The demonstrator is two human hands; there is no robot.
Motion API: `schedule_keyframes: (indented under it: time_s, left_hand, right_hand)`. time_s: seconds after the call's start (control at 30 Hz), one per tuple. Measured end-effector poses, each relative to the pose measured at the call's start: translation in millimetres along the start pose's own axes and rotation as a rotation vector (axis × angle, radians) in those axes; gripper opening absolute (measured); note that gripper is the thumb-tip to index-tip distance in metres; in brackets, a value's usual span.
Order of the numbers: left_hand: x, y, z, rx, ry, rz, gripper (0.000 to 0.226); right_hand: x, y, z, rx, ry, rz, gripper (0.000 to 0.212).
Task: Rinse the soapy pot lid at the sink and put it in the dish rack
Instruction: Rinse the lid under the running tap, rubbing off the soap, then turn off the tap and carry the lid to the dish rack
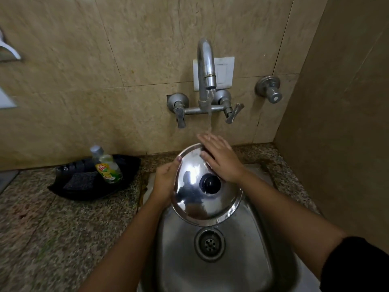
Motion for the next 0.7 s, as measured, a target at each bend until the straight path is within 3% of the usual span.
schedule_keyframes:
  time_s: [0.1, 0.23, 0.33, 0.4, 0.6, 0.7]
  left_hand:
    - [-5, -2, 5, 0.090, 0.153, 0.047, 0.030]
    - [-23, -2, 16, 0.210, 0.216, 0.084, 0.027]
    - [-33, 9, 25, 0.230, 0.181, 0.103, 0.029]
    - [-41, 16, 31, 0.223, 0.158, 0.074, 0.025]
    - [-67, 20, 42, 0.311, 0.255, 0.102, 0.020]
    - [-66, 18, 39, 0.321, 0.233, 0.110, 0.027]
  right_hand:
    - [9, 3, -7, 0.030, 0.122, -0.119, 0.035]
    - [-6, -8, -28, -0.030, 0.674, 0.190, 0.024]
    - [-14, -8, -43, -0.168, 0.828, 0.360, 0.045]
    - [-15, -2, -49, -0.239, 0.870, 0.446, 0.053]
    - [-31, 15, -66, -0.503, 0.867, 0.660, 0.043]
    - [-31, 26, -72, -0.480, 0.572, 0.568, 0.012]
Point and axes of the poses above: each hand's wrist, its own y-axis towards the middle knuckle, its own z-axis out of the palm, x = y × z, the point moved 2 cm from there along y, towards the middle knuckle, and after that the axes turned 7 degrees about x, right-handed, at the moved point
